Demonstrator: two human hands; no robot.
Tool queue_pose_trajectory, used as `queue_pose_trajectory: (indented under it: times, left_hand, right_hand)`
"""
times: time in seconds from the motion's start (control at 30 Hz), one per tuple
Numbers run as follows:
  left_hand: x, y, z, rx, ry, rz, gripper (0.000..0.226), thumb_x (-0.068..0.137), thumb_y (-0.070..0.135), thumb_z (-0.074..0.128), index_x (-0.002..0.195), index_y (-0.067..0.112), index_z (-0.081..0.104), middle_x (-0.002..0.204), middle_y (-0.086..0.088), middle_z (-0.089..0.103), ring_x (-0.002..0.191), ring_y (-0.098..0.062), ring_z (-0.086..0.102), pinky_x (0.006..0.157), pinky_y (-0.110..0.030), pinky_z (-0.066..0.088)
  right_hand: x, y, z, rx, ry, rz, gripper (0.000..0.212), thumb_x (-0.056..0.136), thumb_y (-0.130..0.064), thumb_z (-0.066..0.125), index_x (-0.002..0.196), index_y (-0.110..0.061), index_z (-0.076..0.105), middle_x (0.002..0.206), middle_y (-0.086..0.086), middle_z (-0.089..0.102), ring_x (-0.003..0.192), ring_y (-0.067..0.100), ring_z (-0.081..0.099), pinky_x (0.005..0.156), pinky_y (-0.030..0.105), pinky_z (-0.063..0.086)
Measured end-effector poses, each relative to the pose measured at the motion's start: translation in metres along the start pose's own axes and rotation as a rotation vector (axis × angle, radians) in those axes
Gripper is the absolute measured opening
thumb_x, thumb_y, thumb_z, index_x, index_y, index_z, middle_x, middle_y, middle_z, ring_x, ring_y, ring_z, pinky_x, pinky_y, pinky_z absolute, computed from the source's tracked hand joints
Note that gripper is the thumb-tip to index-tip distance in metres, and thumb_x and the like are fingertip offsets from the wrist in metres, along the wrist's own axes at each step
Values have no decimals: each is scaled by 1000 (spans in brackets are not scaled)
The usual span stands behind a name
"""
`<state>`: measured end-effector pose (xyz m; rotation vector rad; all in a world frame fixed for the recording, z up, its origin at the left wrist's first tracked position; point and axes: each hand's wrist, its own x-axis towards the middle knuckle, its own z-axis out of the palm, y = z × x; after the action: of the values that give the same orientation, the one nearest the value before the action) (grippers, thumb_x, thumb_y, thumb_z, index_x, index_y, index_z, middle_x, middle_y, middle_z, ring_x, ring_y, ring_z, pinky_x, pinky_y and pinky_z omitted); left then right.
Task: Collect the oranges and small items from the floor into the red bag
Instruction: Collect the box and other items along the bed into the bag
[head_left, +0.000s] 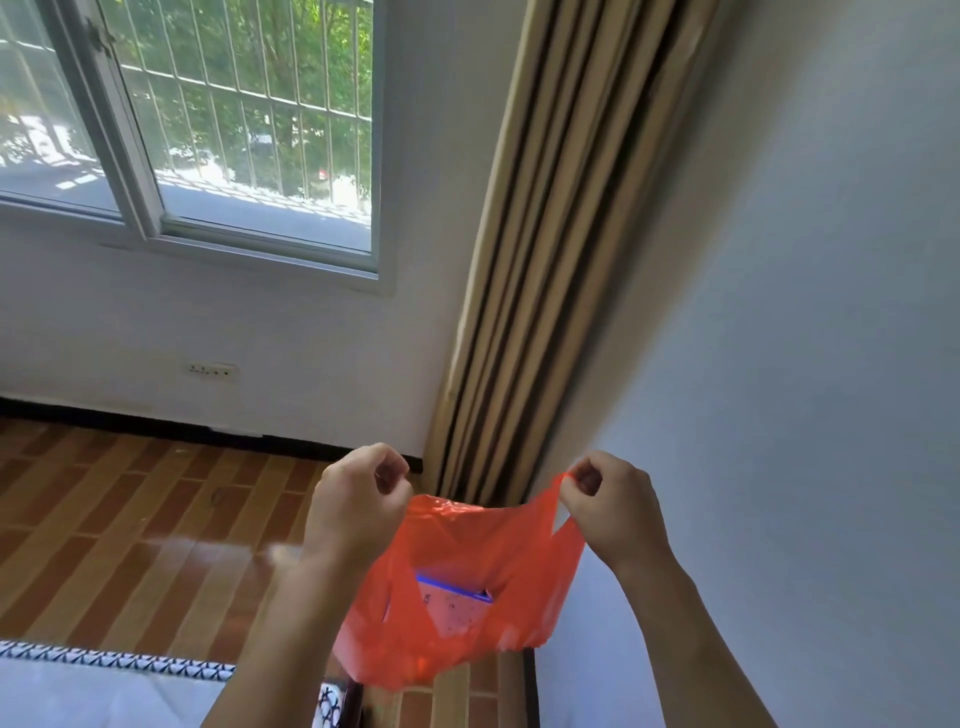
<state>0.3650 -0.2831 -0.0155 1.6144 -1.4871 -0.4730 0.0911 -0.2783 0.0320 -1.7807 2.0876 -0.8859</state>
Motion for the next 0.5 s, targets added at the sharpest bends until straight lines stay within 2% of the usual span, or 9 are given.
queue_pose_trajectory:
  times: [0.33,0.5]
  left_hand:
    - [92,-42,27,96,124,-126,14,76,15,72,78,28,69,73,16,67,69,-3,64,68,-32,55]
    - [146,-71,58,162,165,-254,14,76,15,71,77,28,69,75,16,68,72,-3,64,68,-31,55]
  right_hand:
    - [131,-15,77,54,-138,-95,15,81,-23,71,69,-27,63,61,-14,65,63,3,63,57,26,51]
    - [217,-12,137,63,-280,-147,12,81,-26,70,71,-26,64,64,-14,67,65,2,63,61,30,54]
